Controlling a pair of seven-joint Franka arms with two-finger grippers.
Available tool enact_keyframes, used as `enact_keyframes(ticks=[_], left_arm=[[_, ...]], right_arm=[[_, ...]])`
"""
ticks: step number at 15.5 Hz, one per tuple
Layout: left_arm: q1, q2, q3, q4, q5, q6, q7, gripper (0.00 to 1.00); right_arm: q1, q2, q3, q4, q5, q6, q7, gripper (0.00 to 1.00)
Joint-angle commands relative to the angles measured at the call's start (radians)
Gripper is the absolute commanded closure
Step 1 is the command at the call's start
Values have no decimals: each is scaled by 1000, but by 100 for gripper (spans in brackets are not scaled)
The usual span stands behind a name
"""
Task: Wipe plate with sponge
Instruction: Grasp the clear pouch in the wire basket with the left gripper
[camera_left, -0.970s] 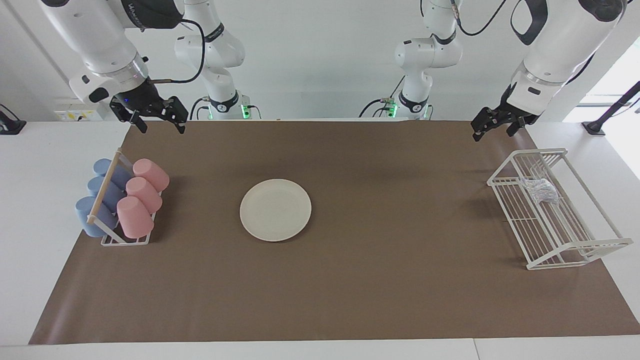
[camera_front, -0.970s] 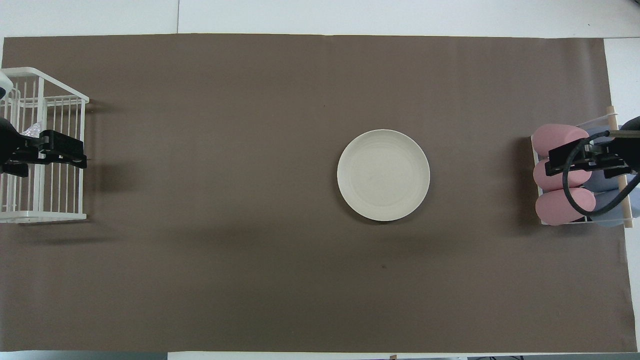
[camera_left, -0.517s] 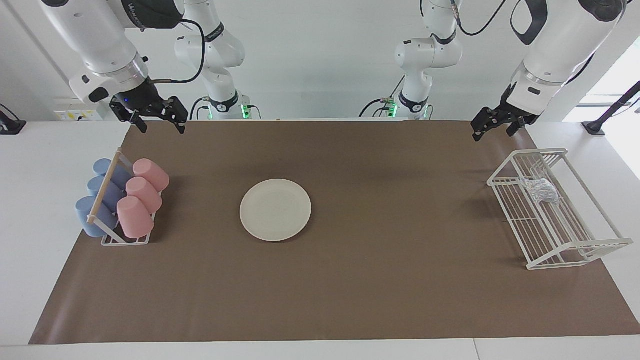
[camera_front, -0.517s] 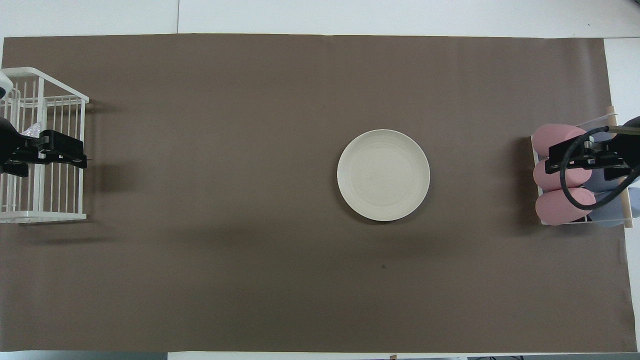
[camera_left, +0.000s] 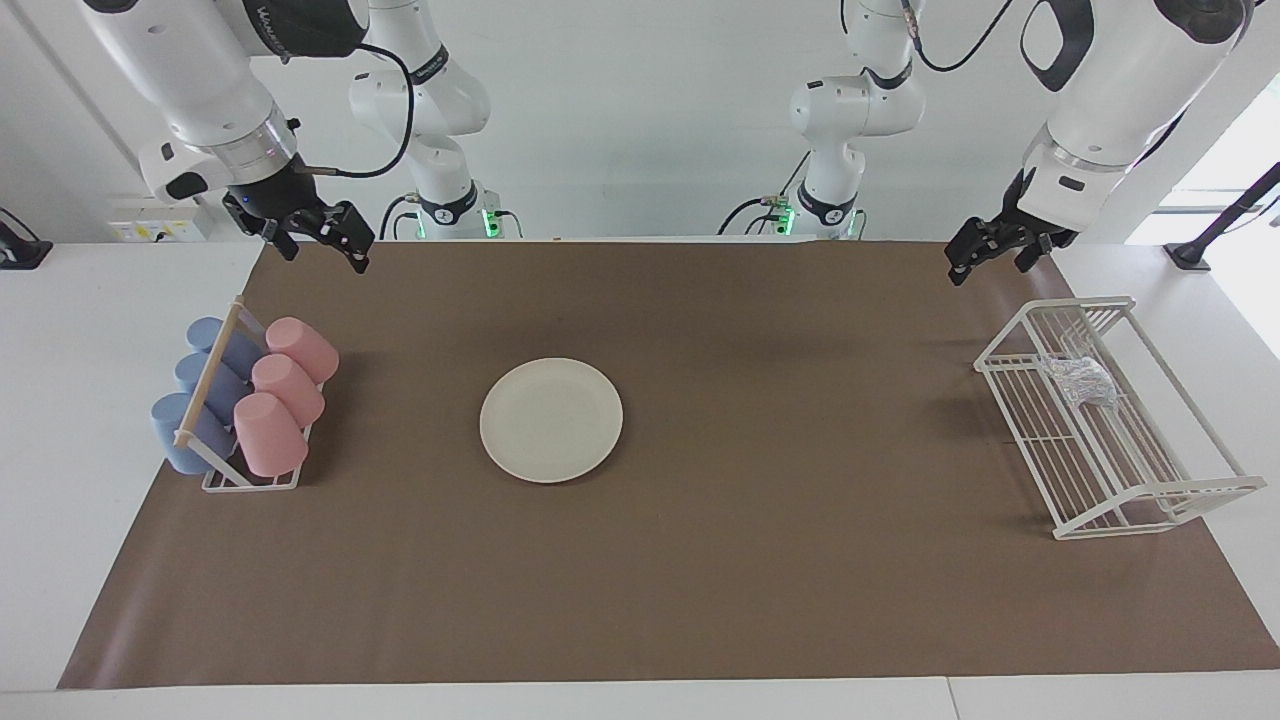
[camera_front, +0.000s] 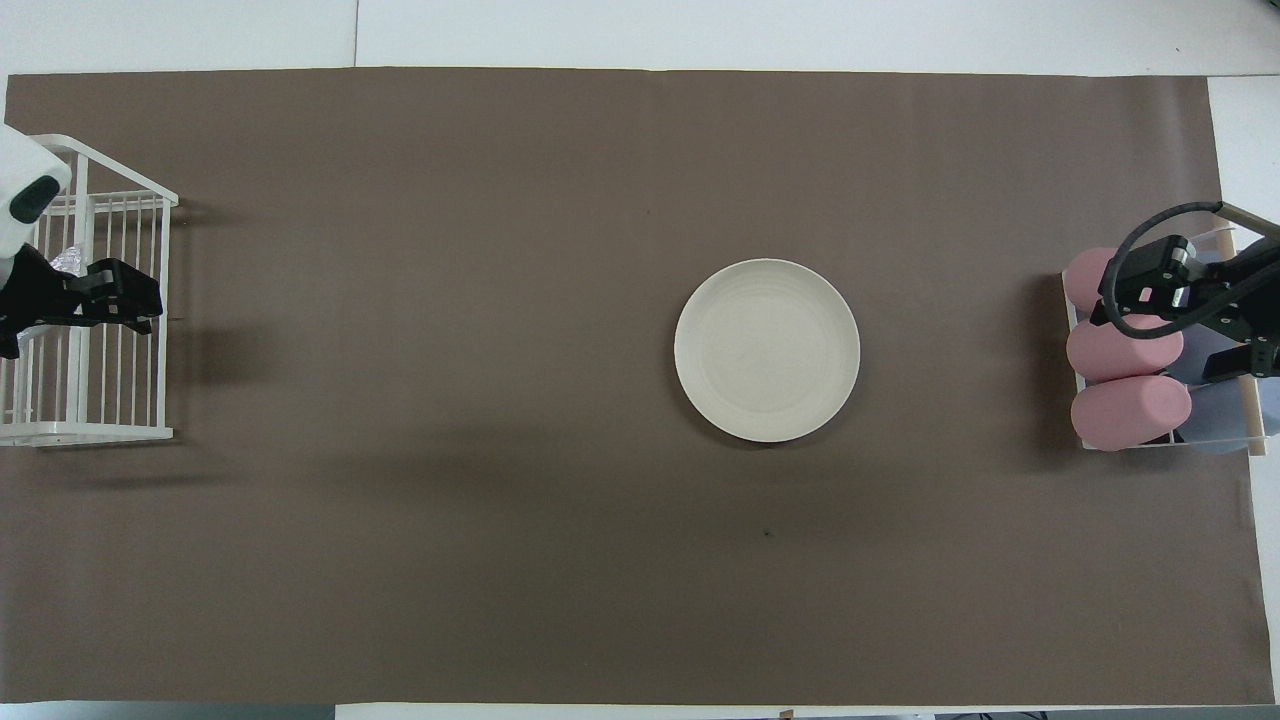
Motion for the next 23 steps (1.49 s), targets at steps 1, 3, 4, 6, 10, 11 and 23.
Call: enact_keyframes(ticks=[1, 3, 4, 6, 10, 11, 23], left_arm=[[-64, 42, 7, -46, 192, 26, -43, 0], [-86, 111, 7, -44, 328, 32, -43, 0], [-86, 128, 7, -47, 384, 42, -43, 0], [-74, 183, 7, -49, 477, 94, -43, 0], [-48, 306, 14, -26, 629, 176, -63, 0], [-25, 334, 16, -17, 652, 195, -65, 0], [11, 380, 10, -3, 697, 229, -62, 0]], right_arm=[[-3, -11, 4, -25, 5, 53, 115, 0], [-3, -20, 4, -48, 5, 87, 115, 0], [-3, -26, 6, -54, 5, 82, 111, 0], [-3, -28, 6, -56, 5, 75, 97, 0], [-3, -31, 4, -68, 5, 70, 120, 0], [-2, -31, 6, -64, 5, 70, 153, 0], [-5, -37, 54, -47, 80, 71, 494, 0]])
